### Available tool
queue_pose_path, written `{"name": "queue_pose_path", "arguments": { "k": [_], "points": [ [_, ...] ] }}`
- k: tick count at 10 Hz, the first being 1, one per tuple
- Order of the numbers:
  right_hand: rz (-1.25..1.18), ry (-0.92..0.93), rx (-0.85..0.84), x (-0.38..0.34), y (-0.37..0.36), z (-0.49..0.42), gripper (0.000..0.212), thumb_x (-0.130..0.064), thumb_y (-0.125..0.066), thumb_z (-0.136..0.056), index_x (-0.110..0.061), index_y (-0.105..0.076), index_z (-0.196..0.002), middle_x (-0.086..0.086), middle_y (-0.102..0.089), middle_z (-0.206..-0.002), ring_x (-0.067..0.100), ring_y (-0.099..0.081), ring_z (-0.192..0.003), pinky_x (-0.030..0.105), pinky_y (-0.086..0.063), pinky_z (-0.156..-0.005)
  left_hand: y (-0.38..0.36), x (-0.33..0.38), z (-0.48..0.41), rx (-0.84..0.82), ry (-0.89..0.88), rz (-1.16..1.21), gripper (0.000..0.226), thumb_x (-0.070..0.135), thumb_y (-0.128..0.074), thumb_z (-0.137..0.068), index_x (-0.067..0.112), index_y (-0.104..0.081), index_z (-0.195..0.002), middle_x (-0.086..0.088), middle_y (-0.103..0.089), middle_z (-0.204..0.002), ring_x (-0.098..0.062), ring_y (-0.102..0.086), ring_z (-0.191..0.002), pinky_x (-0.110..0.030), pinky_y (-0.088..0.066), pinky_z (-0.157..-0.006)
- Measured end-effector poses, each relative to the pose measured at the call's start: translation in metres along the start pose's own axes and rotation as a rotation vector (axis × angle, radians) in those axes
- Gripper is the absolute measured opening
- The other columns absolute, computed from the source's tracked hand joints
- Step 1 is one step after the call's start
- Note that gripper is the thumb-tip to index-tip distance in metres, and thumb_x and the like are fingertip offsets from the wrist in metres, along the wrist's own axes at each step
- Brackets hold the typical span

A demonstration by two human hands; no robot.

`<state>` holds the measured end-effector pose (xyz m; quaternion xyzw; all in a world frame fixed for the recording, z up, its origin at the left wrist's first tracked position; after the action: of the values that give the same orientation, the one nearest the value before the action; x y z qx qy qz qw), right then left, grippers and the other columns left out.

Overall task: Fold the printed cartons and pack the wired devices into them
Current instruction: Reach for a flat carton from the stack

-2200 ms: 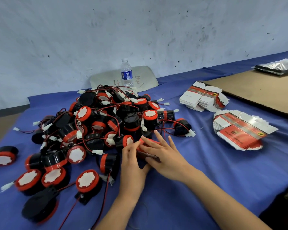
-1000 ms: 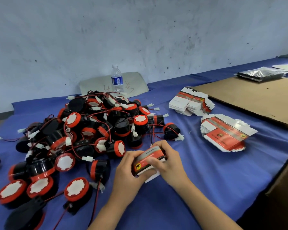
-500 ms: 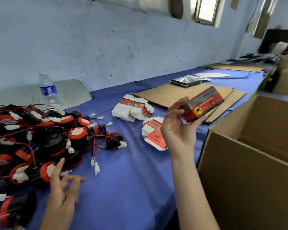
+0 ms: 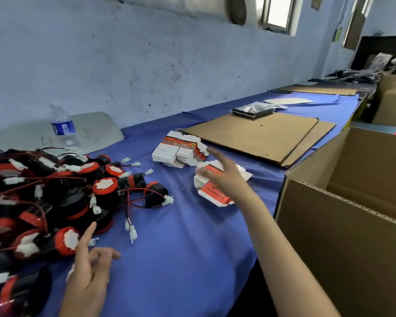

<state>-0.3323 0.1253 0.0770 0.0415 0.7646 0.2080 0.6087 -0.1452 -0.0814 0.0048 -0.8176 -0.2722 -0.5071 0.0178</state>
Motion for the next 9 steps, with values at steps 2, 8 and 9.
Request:
{"name": "queue_pose_path", "arguments": {
  "k": [2,8,9],
  "points": [
    [0.823,-0.358,-0.245,0.072,0.003,-0.011,0.125,-0.061,-0.077,-0.067,-0.03,0.008,-0.153,0.01,0.024,-0.158,0.043,0.022,-0.142,0.06,-0.006,-0.116,0.025,-0.036,0.005,0.098,0.199,-0.157,0.059,0.009,-0.049,-0.096,0.049,-0.031,-0.136,-0.001,-0.069,-0.08,-0.007,-0.042,-0.044,-0.015,-0.038,-0.048],
    [1.808,0.401,-0.432,0.034,0.011,-0.039,0.028,-0.001,-0.041,-0.095,-0.003,-0.058,-0.116,0.011,-0.061,-0.101,0.029,-0.059,-0.104,0.033,-0.036,-0.067,0.03,-0.04,0.009,0.038,0.206,-0.214,0.073,0.008,-0.058,-0.092,0.055,-0.022,-0.134,0.011,-0.066,-0.086,-0.006,-0.043,-0.05,-0.011,-0.037,-0.049],
    [1.826,0.411,-0.545,0.031,0.011,-0.046,0.025,-0.005,-0.045,-0.095,-0.004,-0.058,-0.115,0.015,-0.063,-0.114,0.031,-0.061,-0.102,0.032,-0.04,-0.067,0.031,-0.039,0.008,0.032,0.218,-0.22,0.073,0.006,-0.059,-0.092,0.051,-0.023,-0.136,0.008,-0.066,-0.086,-0.009,-0.045,-0.052,-0.012,-0.036,-0.049]
  ]
}}
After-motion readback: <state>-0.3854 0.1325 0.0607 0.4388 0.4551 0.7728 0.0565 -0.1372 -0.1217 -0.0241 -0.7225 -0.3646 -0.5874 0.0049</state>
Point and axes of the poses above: each hand's wrist, its own z-axis away from the middle knuckle, its own y-axis out of the back of the hand, x = y × z, the point moved 3 cm from there along -z, towards the middle knuckle
